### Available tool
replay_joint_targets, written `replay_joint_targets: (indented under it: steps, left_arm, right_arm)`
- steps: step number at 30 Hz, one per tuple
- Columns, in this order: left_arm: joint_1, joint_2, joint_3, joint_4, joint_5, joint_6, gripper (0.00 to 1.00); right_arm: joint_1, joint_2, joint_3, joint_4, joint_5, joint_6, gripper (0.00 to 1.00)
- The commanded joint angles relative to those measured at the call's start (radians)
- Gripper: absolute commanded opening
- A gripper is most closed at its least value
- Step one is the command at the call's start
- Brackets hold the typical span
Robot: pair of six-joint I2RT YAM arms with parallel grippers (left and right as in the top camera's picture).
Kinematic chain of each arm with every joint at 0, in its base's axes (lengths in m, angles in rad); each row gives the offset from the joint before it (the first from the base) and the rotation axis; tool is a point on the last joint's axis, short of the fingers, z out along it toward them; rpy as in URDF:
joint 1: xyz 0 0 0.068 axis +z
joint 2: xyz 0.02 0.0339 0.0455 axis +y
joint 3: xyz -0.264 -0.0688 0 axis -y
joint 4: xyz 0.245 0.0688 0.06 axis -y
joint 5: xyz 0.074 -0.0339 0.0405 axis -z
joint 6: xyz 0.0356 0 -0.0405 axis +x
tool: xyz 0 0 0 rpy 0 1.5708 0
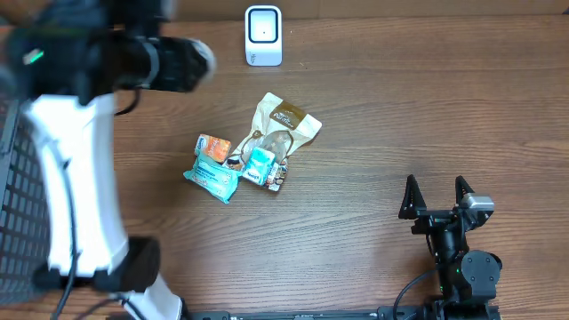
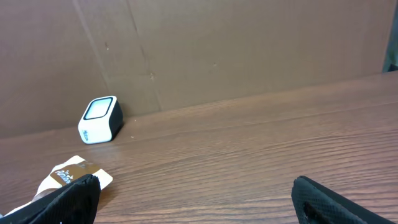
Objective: Scan the item barcode
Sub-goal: 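Lift the Knorr jar out of the basket toward the table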
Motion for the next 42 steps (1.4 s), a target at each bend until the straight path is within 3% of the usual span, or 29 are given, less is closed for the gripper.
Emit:
replay_joint_targets:
  steps: [1, 7, 18, 31, 36, 42]
  left_arm:
    - [-0.041, 0.088, 0.002, -0.018, 0.055, 0.190, 0.57]
    - [-0.101, 0.244, 0.002, -0.026, 0.242, 0.354, 0.59]
    - [-0.242, 0.413, 0.002, -0.025, 0.280, 0.495, 0.61]
    - [-0.426, 0.463, -0.005, 0.047, 0.023, 0.515, 0.62]
    - [-0.466, 0.463, -0.009, 0.087, -0.008, 0.515, 0.59]
    - [-0.463, 0.463, -0.009, 0.087, -0.172, 0.407, 0.56]
  right_arm:
    - [-0.007, -0.006, -0.010, 0.005, 0.010, -0.004, 1.00]
    - [-0.007, -0.006, -0.010, 0.005, 0.010, -0.004, 1.00]
    - [-0.007, -0.006, -0.010, 0.005, 0.010, -0.004, 1.00]
    - [-0.007, -0.006, -0.010, 0.006, 0.010, -0.004, 1.00]
    - [-0.007, -0.006, -0.010, 0.005, 0.010, -0.004, 1.00]
    - [-0.007, -0.006, -0.010, 0.005, 0.010, -0.004, 1.00]
